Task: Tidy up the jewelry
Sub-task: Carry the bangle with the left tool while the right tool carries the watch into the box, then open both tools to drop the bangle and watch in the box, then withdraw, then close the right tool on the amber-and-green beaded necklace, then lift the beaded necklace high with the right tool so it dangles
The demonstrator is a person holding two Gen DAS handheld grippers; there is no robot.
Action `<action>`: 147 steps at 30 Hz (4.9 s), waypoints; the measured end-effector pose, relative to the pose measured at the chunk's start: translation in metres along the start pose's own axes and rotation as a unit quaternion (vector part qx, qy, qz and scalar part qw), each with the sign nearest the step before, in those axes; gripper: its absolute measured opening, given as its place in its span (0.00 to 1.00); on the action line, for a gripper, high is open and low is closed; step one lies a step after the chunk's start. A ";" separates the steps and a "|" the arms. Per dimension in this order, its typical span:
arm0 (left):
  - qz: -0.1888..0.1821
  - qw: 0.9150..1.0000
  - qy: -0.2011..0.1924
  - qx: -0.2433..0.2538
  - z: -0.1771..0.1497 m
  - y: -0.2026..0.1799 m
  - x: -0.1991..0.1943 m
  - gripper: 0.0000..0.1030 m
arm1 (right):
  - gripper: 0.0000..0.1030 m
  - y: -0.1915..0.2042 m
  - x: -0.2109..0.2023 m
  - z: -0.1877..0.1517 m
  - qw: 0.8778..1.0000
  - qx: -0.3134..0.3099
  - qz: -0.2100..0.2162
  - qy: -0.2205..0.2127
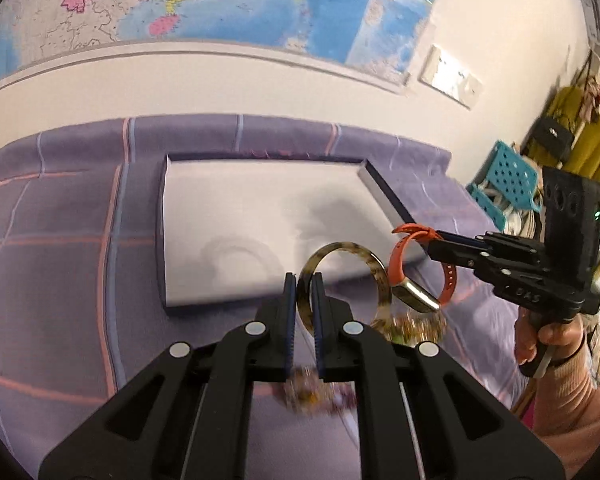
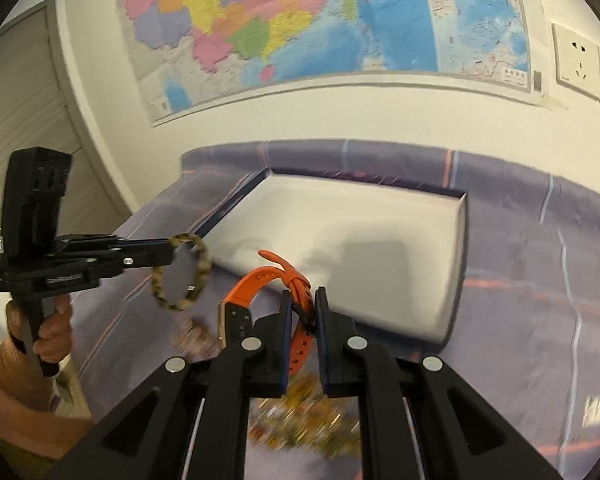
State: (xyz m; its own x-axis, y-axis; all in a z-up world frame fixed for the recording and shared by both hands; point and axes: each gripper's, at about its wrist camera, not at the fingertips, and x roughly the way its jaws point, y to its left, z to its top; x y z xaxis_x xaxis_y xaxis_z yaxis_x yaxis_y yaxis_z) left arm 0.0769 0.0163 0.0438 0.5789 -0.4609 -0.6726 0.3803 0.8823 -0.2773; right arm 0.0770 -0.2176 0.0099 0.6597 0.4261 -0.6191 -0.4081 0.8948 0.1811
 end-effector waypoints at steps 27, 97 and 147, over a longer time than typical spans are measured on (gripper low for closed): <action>0.043 0.995 0.066 -0.065 0.091 0.065 0.150 0.08 | 0.10 -0.086 0.129 0.078 0.991 0.103 -0.068 0.056; 0.033 0.995 0.062 0.068 -0.093 -0.016 0.027 0.49 | 0.06 0.035 0.008 -0.067 0.994 -0.086 -0.009 0.064; -0.016 0.998 0.043 0.054 -0.071 -0.008 0.019 0.18 | 0.03 0.010 -0.097 0.010 0.994 -0.016 0.035 -0.101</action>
State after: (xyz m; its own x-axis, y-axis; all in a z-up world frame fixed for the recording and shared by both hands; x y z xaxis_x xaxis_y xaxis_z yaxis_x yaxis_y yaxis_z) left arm 0.0331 0.0074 -0.0154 0.5033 -0.4752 -0.7217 0.4758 0.8496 -0.2276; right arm 0.0154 -0.2487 0.0796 0.7411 0.5084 -0.4385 -0.4750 0.8586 0.1927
